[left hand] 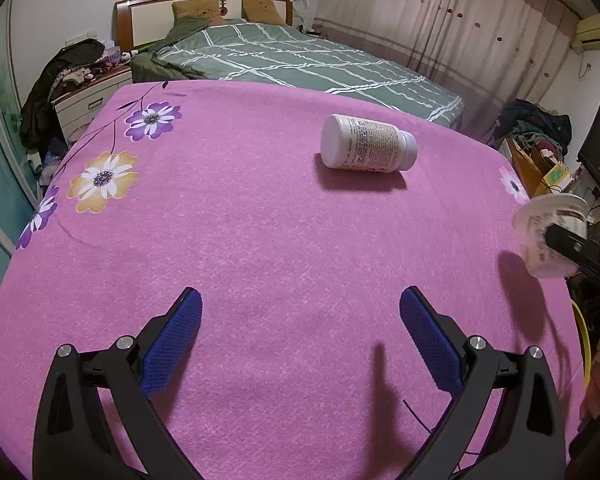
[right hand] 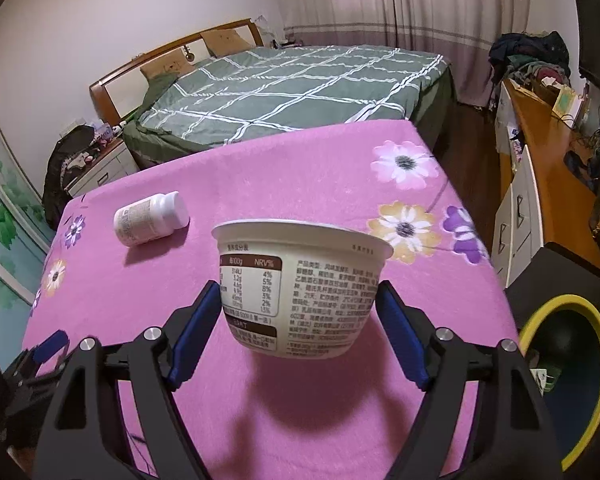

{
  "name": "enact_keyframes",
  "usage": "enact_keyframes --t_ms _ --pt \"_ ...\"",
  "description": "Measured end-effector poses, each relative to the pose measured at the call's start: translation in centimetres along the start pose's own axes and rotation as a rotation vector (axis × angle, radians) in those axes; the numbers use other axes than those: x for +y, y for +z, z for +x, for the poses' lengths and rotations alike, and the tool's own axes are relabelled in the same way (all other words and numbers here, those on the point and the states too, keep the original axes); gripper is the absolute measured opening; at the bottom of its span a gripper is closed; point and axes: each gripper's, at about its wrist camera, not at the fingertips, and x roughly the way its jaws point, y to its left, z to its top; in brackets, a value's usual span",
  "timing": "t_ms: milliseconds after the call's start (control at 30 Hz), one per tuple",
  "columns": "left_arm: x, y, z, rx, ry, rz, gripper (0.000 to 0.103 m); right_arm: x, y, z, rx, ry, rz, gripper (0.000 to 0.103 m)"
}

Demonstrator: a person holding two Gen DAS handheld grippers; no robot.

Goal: Collect trash
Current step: 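Carry the yogurt cup over the bin and drop it with the right tool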

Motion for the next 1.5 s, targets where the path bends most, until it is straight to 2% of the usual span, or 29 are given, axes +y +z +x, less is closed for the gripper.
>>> enact_keyframes --t_ms 233,500,700,933,1167,1300,1500 --pt "-0.2 -0.1 0.0 -0.005 0.002 0.007 0.098 -4.4 -2.2 -3.5 -0.037 -0.047 0.064 0.075" --pt "-0.2 -0.1 -0.2 -0.014 0.003 0.014 0.098 -12.5 -4.4 -7.7 -0.097 -0.219 0.202 0.075" --pt "-0.4 -0.1 -0.3 -0.017 0.004 0.020 0.098 -18.7 -6.8 -8.4 -0.073 -0.328 0.316 0.075" --pt "-0.4 -0.1 -0.3 -0.016 0.003 0.019 0.098 -22.4 -8.1 -7.4 -0.025 -0.408 0.367 0.075" --pt "-0.3 -0.1 -0.2 -0.008 0.001 0.017 0.098 -21.7 -7.8 -6.9 -0.036 -0.409 0.361 0.076" --pt "-0.4 -0.1 -0.1 -0.003 -0.001 0.018 0.098 -18.9 -6.6 -6.0 -0.046 -0.331 0.311 0.076" --pt "-0.9 -0.1 -0.1 0.020 -0.002 0.015 0.098 -12.4 -4.1 -3.4 -0.044 -0.183 0.176 0.076"
